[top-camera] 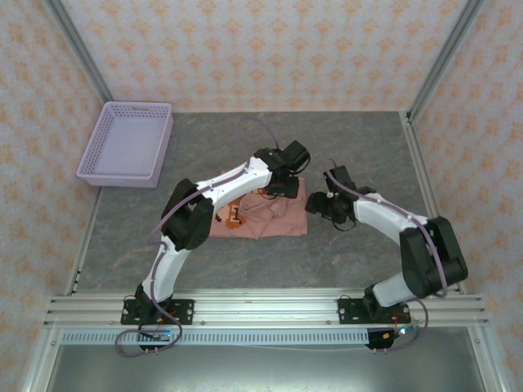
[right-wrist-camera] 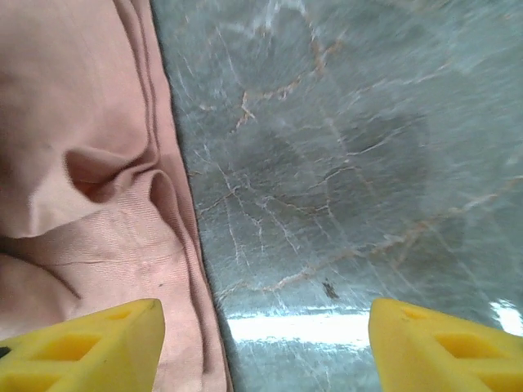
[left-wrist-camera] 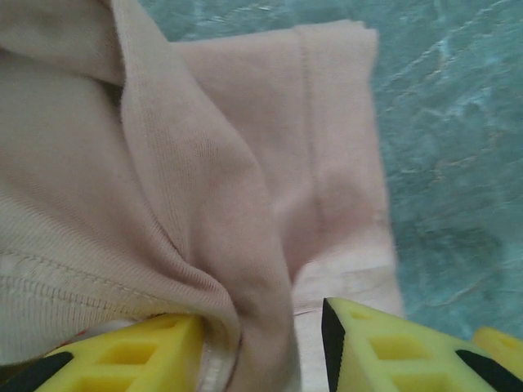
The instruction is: Fold the inside-out t-shirt
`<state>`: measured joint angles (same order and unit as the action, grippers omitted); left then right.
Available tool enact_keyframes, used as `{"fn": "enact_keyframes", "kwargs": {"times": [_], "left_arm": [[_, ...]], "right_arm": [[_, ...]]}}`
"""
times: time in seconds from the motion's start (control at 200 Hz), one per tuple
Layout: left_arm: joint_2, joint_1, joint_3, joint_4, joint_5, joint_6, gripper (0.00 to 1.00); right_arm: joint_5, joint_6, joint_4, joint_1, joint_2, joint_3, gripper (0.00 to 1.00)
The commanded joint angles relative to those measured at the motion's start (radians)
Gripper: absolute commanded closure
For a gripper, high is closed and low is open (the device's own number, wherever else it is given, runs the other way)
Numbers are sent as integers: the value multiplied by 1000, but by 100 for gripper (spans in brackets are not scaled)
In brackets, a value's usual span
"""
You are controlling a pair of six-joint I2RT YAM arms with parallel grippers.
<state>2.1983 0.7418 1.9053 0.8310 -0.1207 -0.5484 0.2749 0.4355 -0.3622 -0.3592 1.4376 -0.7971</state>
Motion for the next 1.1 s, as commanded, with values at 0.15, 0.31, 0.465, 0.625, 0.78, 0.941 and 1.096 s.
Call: {"fn": "enact_keyframes", "kwargs": {"times": [0.15, 0.31, 0.465, 0.625, 0.78, 0.941, 1.096], "left_arm": [[39, 33, -15, -313, -222, -138, 52], [30, 43, 8, -415, -322, -135, 50], [-129, 31, -113, -388, -244, -23, 42], [-429, -26, -428, -426, -156, 37, 32], [-613, -127, -711, -432, -137, 21, 25], [-626, -153, -803, -506, -215, 21, 23], [-554, -151, -827, -599, -296, -11, 23]], "right_arm": [[-299, 131, -105, 0, -274, 97, 31], [-415, 143, -147, 1, -418, 114, 30], [-386, 72, -98, 1, -443, 90, 29], [-178, -44, 84, 0, -337, 60, 26], [56, -112, 213, -4, -116, -41, 23], [108, -197, 244, -53, 97, -179, 22], [47, -267, 168, -111, 242, -284, 22]]}}
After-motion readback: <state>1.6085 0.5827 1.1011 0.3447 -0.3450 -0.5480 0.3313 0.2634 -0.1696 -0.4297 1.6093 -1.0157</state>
